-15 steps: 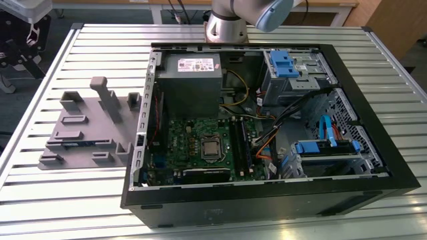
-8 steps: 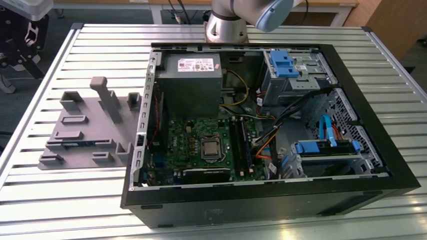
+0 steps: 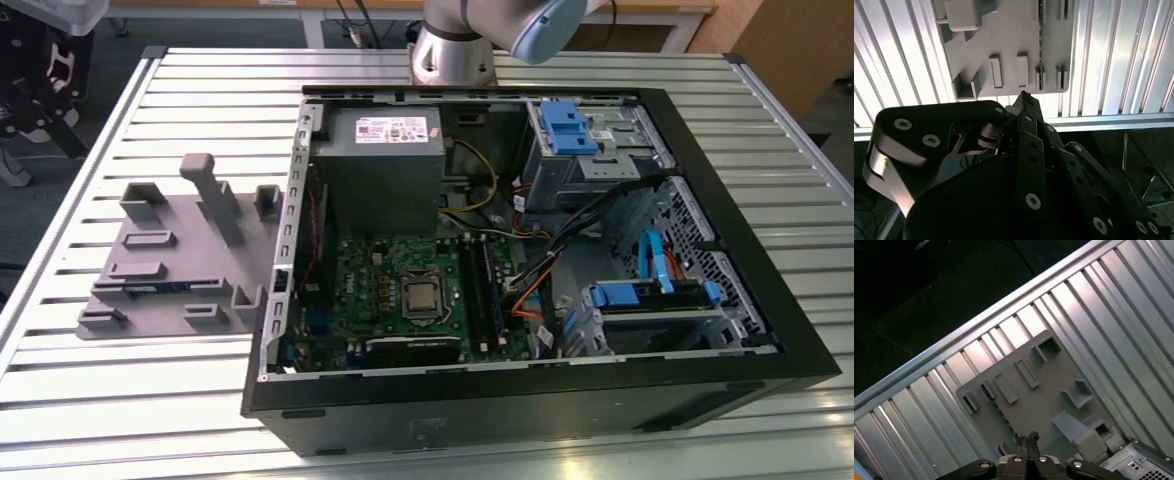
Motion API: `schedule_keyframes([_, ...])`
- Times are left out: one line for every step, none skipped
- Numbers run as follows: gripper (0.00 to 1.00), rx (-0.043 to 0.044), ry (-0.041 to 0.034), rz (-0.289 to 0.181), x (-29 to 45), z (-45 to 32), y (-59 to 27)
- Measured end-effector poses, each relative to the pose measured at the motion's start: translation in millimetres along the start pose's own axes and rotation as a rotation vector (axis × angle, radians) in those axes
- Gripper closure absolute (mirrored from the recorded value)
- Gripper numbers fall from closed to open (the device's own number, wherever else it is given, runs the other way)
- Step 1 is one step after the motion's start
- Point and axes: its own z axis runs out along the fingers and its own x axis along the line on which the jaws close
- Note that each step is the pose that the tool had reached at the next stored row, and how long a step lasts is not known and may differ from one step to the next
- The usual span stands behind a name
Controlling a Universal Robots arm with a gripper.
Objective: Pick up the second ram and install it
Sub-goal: 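Pick up the second ram and move it above second insertion slot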
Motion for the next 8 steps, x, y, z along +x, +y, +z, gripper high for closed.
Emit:
schedule_keyframes([0.89,-0.0003,0.0005,-0.010,0.0,0.0,0.0])
schedule_keyframes([0.89,-0.0005,0.0009,-0.020,0.1,0.0,0.0])
schedule_keyframes([0.89,-0.0007,0.0013,-0.029,0.1,0.0,0.1])
schedule_keyframes([0.89,-0.0009,0.0017,-0.038,0.1,0.0,0.1])
schedule_keyframes([0.89,-0.0011,0.0020,-0.046,0.1,0.0,0.1])
schedule_keyframes([0.89,-0.0013,0.0024,-0.054,0.2,0.0,0.1])
schedule_keyframes([0.89,-0.0015,0.0027,-0.061,0.2,0.0,0.2])
schedule_keyframes([0.89,-0.0016,0.0030,-0.067,0.2,0.0,0.2])
